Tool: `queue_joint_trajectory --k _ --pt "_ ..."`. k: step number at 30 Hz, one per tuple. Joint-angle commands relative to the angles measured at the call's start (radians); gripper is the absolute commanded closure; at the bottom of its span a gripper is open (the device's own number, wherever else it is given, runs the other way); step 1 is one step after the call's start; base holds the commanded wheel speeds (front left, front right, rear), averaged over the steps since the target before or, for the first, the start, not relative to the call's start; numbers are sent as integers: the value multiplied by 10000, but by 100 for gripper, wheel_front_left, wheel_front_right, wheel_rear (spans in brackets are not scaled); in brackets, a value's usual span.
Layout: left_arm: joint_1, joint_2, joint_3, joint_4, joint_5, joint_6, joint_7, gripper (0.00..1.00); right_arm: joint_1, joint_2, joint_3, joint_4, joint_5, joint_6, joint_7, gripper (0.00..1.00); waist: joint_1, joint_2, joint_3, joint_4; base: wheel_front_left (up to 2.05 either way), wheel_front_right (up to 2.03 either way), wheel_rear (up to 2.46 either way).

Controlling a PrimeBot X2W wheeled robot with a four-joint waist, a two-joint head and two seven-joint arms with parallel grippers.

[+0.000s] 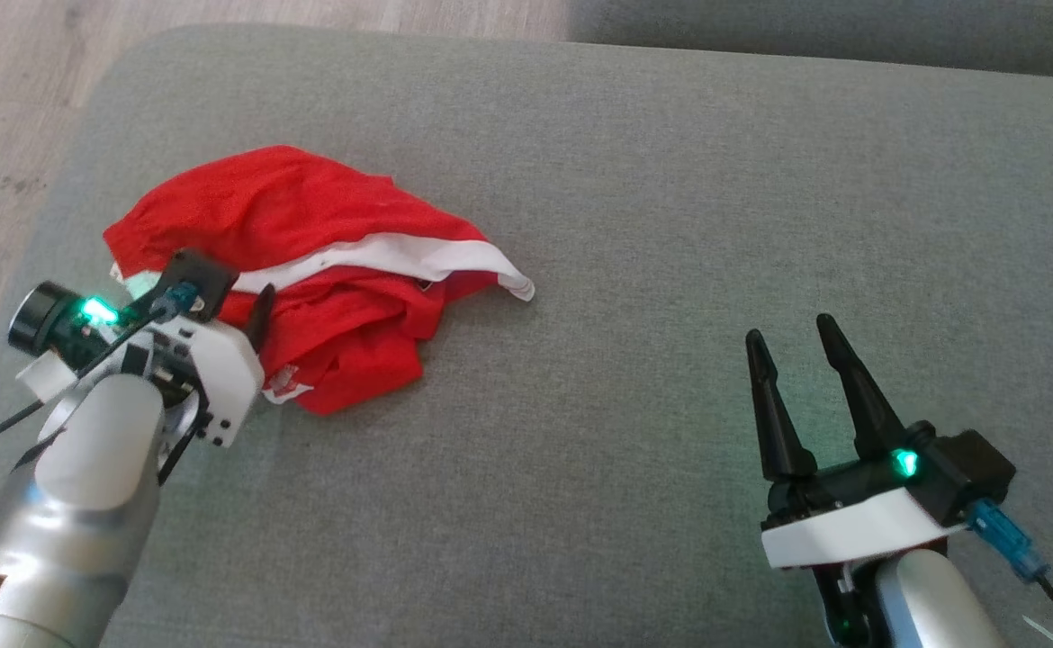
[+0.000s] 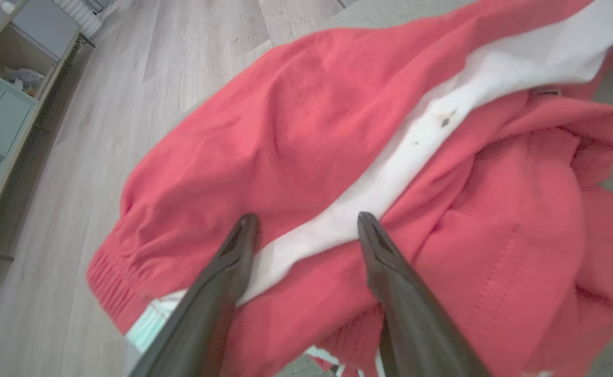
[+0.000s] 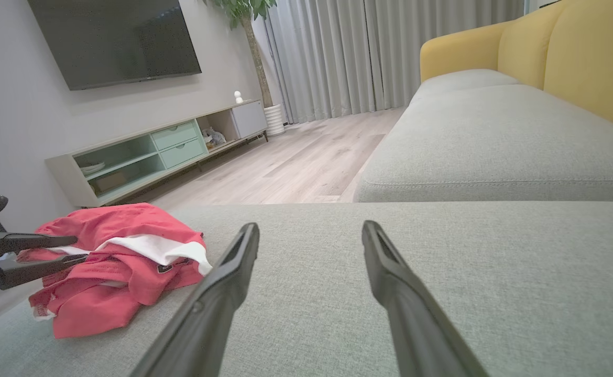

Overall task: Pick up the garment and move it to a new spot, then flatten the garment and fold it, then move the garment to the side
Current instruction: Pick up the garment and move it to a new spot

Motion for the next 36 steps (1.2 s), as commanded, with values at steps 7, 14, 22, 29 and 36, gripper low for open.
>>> queue_joint_trajectory --k 7,14,22,29,36 --pt "-900 700 70 504 -579 20 -273 100 -388 -58 239 -317 -51 -7 -109 0 -1 0 50 -157 0 0 0" --pt "-1328 622 52 637 -539 282 -1461 100 -339 -58 195 -275 -12 -7 -109 0 -1 0 -153 -181 0 0 0" --pt "-1806 517 568 -501 -650 1218 -3496 100 -99 -58 234 -213 147 -7 -109 0 -1 0 -760 -146 0 0 0" --pt "-1658 618 1066 -2972 -824 1572 -3805 100 185 -58 315 -168 335 -7 -109 0 -1 0 -1337 -253 0 0 0" --pt "-1327 784 807 -5058 -607 1649 -3690 100 238 -58 365 -250 459 -7 -109 0 -1 0 -1434 -691 0 0 0"
